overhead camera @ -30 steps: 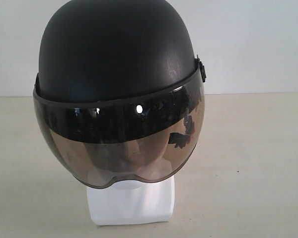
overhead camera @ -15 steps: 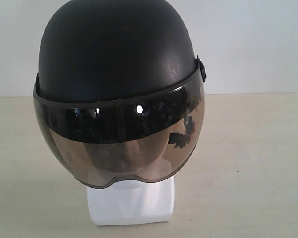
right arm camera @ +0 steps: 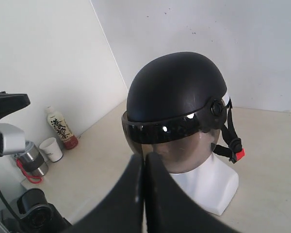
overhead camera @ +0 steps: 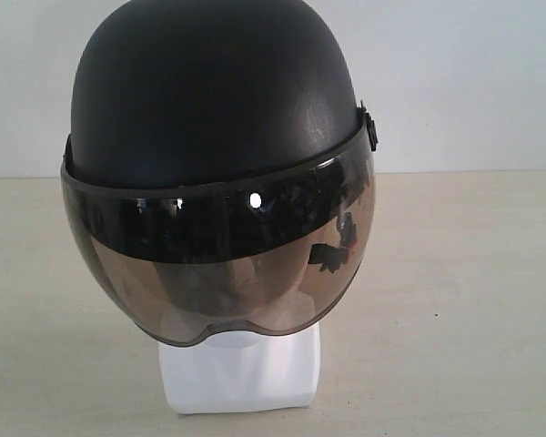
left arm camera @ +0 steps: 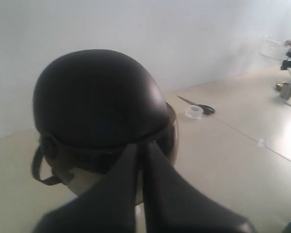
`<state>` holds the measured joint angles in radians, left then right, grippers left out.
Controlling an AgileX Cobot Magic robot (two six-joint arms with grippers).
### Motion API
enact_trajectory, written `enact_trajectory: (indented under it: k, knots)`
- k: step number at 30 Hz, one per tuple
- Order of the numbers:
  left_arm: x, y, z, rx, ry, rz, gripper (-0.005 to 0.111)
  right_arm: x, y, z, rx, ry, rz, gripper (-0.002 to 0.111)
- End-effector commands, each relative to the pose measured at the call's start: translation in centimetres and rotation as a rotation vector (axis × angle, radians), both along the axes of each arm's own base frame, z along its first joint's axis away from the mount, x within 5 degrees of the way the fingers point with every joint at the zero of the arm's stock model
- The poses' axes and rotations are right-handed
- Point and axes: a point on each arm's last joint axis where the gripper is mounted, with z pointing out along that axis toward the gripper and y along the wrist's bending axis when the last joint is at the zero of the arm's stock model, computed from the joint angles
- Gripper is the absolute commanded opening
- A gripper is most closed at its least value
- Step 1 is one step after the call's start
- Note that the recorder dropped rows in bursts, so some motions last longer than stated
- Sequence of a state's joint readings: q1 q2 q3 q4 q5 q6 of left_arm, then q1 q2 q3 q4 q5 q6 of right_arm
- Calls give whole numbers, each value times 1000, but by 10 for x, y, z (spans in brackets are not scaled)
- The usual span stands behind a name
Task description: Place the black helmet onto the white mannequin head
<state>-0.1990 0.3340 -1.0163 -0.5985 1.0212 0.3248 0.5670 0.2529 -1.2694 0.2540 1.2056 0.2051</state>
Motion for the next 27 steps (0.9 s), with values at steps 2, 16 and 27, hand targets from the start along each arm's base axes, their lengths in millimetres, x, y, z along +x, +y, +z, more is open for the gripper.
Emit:
enact_trajectory:
  k: [2, 16, 27]
  knots:
    - [3, 26, 7, 21, -54, 311, 4, -1, 0, 0, 4, -7, 0, 0]
    - [57, 40, -112, -143, -238, 669, 4, 0, 0, 0, 4, -6, 0, 0]
    - [76, 39, -209, -146, -280, 667, 4, 0, 0, 0, 4, -6, 0, 0]
